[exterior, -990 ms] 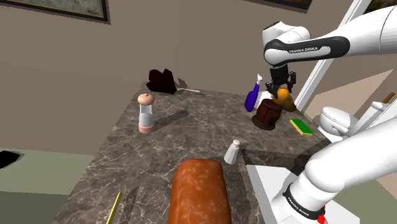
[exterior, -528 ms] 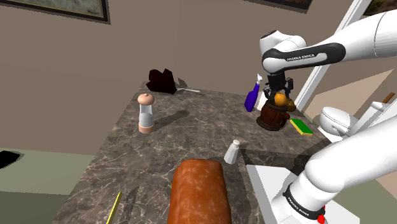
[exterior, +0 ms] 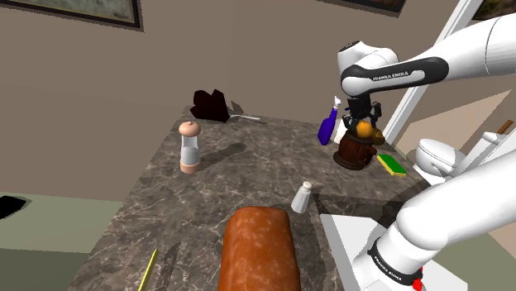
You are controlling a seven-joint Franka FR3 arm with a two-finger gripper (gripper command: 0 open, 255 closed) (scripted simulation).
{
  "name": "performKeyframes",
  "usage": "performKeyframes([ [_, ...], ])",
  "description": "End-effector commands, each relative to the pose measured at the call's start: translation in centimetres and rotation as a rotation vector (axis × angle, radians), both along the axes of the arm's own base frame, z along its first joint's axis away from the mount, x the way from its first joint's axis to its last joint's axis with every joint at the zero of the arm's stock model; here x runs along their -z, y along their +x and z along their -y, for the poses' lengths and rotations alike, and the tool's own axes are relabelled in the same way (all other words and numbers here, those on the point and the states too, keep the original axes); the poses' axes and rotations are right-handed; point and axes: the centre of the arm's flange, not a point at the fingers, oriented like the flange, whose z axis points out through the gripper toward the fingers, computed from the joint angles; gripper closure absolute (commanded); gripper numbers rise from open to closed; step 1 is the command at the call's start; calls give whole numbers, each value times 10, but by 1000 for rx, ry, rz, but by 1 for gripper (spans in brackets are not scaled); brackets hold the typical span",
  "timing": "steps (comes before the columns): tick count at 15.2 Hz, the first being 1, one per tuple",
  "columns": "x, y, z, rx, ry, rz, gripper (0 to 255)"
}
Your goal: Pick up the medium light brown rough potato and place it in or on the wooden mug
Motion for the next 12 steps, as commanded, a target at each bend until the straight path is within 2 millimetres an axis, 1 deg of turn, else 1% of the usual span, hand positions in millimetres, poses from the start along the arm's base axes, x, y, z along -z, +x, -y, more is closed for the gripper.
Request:
performKeyframes([
  [1,6,0,-2,-3,11,-4,0],
  [6,6,2,-3,-3,12,-4,0],
  [10,-36,22,-21,-3,12,-4,0],
  [12,-36,22,-21,-3,12,-4,0],
])
